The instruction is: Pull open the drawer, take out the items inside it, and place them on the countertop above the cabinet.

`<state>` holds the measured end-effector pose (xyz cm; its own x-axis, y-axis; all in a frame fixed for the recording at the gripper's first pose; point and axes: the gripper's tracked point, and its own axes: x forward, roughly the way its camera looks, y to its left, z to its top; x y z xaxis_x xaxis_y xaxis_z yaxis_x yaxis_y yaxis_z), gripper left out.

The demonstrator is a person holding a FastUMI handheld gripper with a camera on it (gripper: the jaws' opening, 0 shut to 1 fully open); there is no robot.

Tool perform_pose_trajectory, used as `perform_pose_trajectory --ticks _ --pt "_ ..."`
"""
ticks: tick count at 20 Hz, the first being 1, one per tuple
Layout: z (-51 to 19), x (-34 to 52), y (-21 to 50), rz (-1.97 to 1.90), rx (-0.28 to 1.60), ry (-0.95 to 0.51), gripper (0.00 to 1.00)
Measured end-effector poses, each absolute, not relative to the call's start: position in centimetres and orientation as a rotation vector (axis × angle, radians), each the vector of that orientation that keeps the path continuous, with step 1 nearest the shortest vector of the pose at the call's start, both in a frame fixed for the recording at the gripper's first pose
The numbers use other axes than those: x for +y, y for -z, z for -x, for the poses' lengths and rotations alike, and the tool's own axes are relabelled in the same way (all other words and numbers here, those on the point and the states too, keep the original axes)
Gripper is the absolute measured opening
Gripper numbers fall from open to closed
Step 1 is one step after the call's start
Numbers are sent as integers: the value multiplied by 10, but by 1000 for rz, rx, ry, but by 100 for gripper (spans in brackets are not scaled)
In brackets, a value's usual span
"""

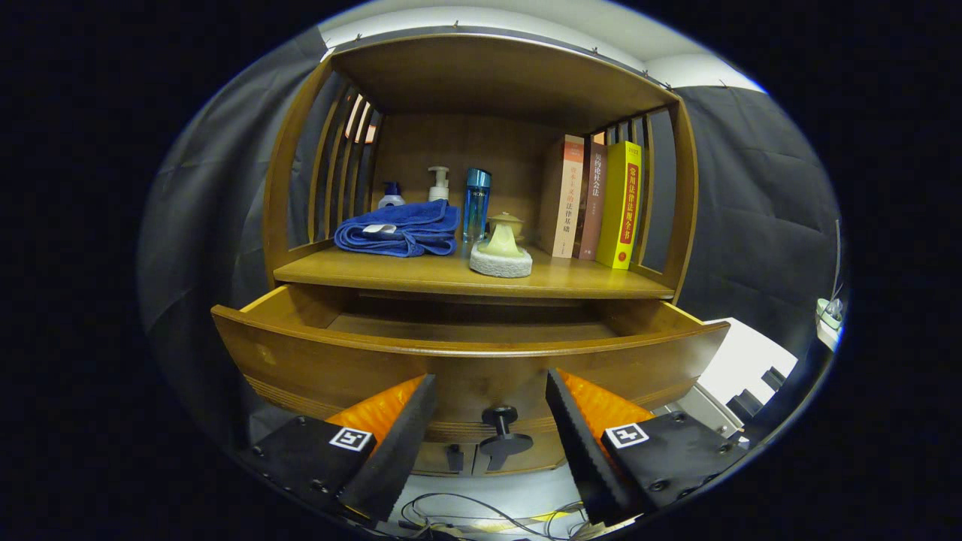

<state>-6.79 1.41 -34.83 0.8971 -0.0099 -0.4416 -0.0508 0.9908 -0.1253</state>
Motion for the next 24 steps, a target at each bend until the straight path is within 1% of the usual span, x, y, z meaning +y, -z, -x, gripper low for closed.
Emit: perform_pose_trajectory --ticks 24 --pt "5 16 377 127 481 17 97"
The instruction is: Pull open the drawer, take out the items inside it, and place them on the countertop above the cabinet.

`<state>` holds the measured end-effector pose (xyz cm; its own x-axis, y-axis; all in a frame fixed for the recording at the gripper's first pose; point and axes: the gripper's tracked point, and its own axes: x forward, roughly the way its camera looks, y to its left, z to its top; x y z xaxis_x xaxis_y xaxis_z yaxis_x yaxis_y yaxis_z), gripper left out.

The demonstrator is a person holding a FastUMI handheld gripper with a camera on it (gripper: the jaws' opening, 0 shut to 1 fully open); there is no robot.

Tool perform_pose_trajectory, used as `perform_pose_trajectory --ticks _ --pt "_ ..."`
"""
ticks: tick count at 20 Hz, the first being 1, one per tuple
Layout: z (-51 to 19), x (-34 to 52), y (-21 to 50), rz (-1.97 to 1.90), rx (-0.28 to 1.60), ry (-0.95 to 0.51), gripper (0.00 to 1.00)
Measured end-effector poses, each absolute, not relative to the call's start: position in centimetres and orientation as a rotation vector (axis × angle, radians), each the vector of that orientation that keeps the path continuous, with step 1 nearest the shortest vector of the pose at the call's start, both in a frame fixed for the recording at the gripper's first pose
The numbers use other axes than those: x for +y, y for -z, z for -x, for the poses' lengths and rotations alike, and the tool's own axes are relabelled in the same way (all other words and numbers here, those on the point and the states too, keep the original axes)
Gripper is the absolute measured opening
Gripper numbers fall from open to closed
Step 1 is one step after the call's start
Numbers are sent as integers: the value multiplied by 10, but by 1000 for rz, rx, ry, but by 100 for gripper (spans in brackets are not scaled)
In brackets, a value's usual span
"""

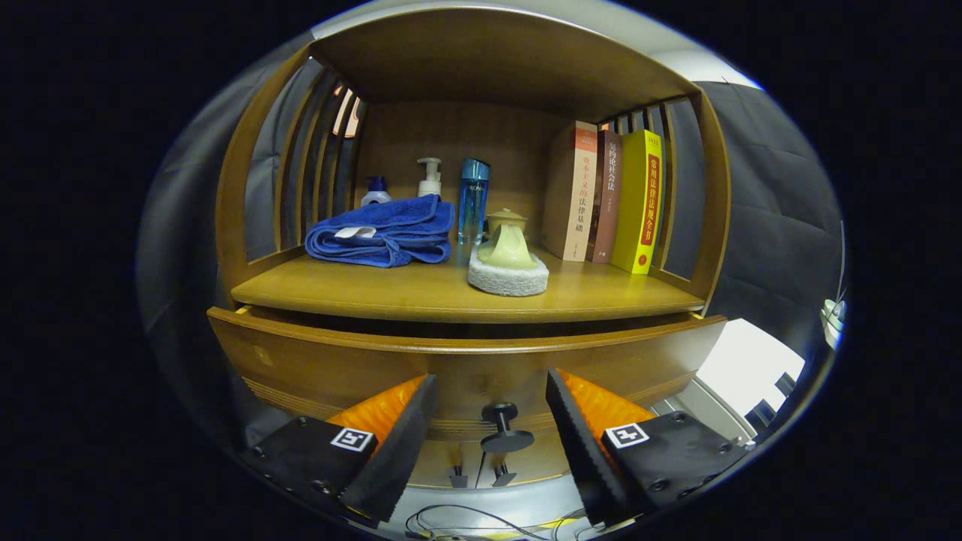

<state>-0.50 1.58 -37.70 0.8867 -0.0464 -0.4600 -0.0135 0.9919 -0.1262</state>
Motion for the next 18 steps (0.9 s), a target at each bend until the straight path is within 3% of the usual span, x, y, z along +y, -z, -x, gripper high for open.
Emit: perform_pose_trajectory --ticks 13,18 --pt "-14 17 384 146 483 33 97" --pt "-15 24 344 110 453 41 97"
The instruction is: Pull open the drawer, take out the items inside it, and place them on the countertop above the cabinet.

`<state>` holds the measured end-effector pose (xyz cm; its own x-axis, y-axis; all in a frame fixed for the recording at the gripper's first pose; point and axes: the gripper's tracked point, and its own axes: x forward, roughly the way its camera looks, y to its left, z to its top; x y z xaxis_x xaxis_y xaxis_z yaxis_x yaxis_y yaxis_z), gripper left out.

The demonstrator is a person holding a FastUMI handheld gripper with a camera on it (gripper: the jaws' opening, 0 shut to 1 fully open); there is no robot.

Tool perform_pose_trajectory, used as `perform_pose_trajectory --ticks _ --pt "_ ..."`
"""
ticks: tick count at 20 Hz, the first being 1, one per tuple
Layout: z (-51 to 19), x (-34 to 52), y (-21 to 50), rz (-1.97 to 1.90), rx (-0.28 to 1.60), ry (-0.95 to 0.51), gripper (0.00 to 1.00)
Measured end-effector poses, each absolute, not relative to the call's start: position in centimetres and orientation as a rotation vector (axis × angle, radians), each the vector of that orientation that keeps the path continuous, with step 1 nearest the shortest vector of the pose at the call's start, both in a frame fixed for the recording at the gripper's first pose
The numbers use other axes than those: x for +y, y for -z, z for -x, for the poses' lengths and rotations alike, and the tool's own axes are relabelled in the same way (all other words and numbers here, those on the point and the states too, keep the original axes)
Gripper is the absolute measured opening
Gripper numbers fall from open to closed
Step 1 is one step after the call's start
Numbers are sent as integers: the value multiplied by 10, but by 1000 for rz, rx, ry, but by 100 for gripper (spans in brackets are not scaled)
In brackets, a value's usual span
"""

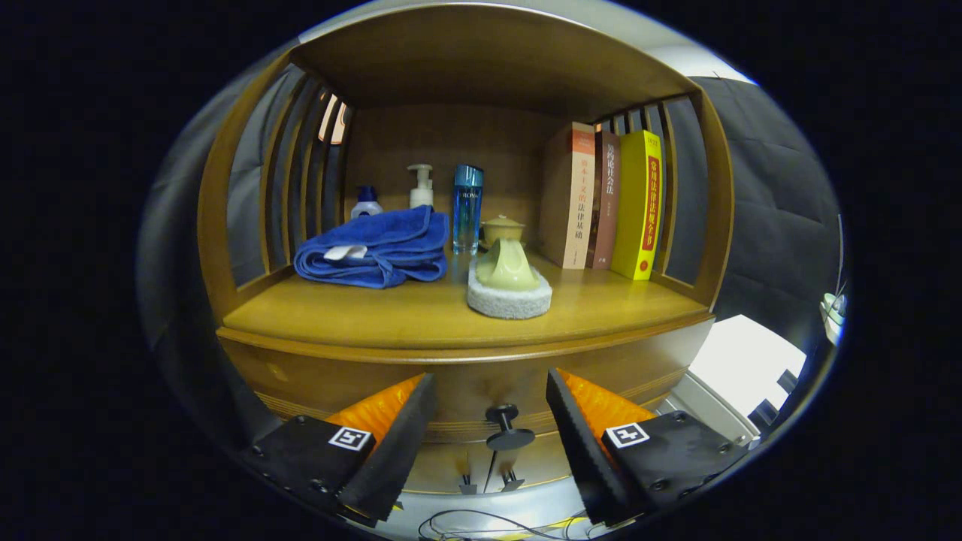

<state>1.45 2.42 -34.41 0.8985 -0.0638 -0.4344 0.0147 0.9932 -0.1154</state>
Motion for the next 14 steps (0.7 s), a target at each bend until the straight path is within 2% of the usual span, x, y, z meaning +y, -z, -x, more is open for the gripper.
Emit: perform_pose_trajectory --ticks 7,14 --pt "-28 48 235 101 335 -8 98" --pt "-25 61 161 39 255 -43 98"
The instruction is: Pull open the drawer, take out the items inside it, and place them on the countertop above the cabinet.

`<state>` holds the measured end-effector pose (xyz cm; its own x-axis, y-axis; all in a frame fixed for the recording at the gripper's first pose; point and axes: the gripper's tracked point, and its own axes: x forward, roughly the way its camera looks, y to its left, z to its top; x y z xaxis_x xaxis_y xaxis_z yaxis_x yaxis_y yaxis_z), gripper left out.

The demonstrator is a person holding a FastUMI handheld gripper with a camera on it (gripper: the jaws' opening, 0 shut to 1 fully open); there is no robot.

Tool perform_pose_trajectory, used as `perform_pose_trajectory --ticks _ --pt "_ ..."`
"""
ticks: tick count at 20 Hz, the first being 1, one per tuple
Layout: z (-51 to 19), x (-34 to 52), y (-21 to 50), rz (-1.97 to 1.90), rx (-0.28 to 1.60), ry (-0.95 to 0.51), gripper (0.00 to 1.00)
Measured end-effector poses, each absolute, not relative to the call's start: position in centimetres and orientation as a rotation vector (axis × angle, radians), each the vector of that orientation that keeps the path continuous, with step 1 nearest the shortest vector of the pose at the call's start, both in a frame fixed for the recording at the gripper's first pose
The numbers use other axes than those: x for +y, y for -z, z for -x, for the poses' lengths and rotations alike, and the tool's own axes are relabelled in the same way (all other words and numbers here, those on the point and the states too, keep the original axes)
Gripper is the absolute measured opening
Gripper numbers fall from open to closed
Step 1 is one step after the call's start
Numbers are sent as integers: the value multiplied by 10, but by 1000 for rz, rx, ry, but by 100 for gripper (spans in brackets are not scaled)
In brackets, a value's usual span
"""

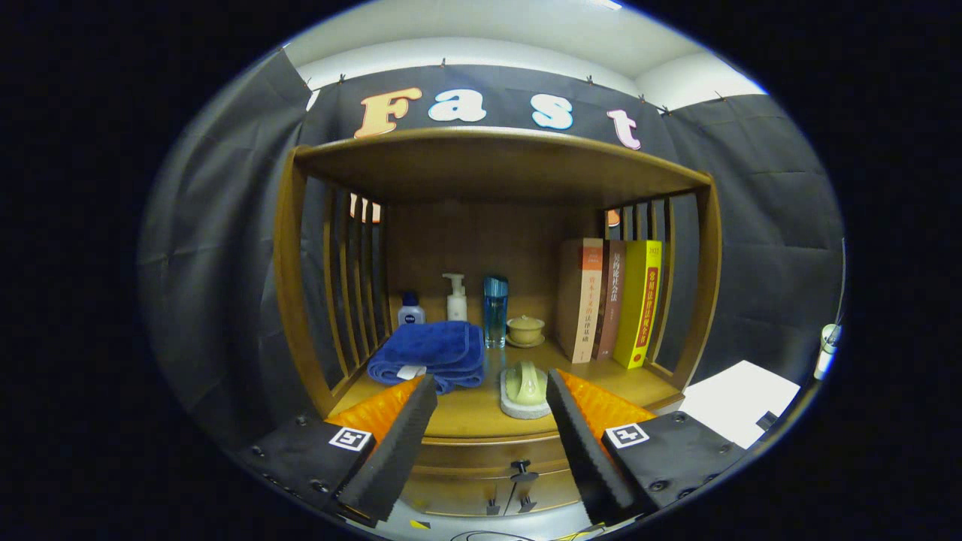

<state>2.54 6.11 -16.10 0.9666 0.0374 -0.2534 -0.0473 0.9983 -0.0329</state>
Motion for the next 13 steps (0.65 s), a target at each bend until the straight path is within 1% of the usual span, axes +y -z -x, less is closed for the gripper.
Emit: perform_pose_trajectory --ticks 4,13 --pt "-23 66 148 44 236 -59 98" --pt "-22 70 149 45 240 -67 98"
